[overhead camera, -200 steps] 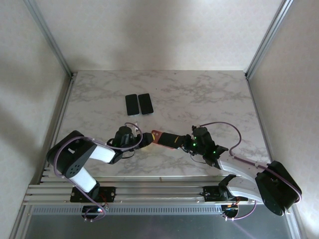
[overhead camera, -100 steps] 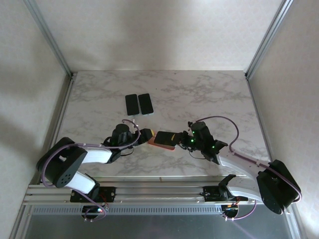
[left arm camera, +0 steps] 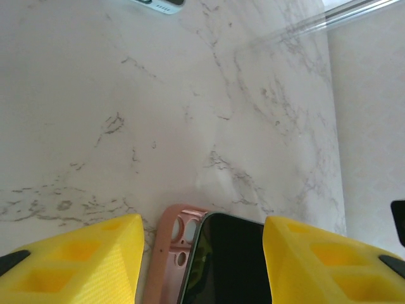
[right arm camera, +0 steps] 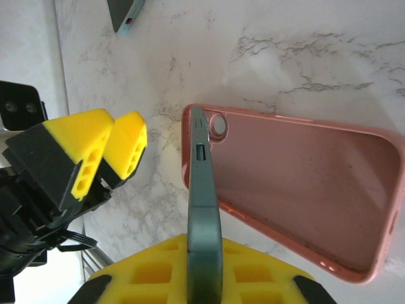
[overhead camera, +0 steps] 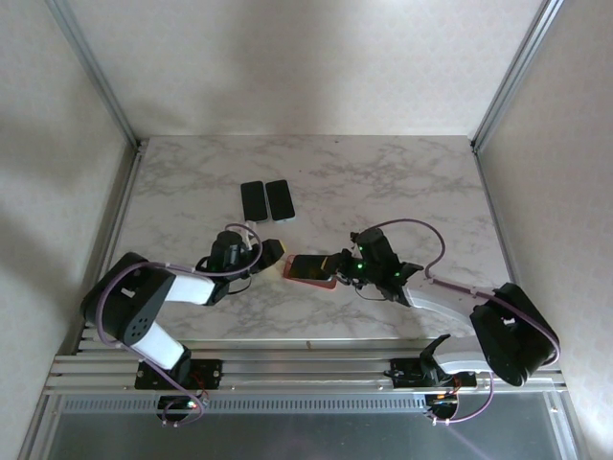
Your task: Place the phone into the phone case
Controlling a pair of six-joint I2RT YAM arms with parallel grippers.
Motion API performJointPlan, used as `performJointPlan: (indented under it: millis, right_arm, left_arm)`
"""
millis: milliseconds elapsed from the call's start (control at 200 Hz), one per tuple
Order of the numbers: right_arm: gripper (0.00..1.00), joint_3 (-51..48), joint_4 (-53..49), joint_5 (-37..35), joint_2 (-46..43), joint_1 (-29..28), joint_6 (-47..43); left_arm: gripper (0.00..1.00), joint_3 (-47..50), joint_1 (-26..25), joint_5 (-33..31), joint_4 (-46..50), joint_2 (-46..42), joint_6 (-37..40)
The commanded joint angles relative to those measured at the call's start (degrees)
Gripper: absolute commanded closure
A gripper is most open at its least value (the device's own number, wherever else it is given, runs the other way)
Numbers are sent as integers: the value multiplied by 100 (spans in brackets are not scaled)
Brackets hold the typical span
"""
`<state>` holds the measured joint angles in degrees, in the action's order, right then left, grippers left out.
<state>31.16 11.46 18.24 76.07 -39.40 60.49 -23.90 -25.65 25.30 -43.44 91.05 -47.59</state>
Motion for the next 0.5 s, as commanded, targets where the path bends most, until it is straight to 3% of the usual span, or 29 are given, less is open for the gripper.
performJointPlan:
  millis: [0,496]
  right_arm:
    - [100,283,462,135,96,-65,2]
    - [100,304,497,280,461,-68,68]
  left_arm:
    - [48,-185,42,150,-116,162,169]
    - [48,-126,-121,265,-405,605,80]
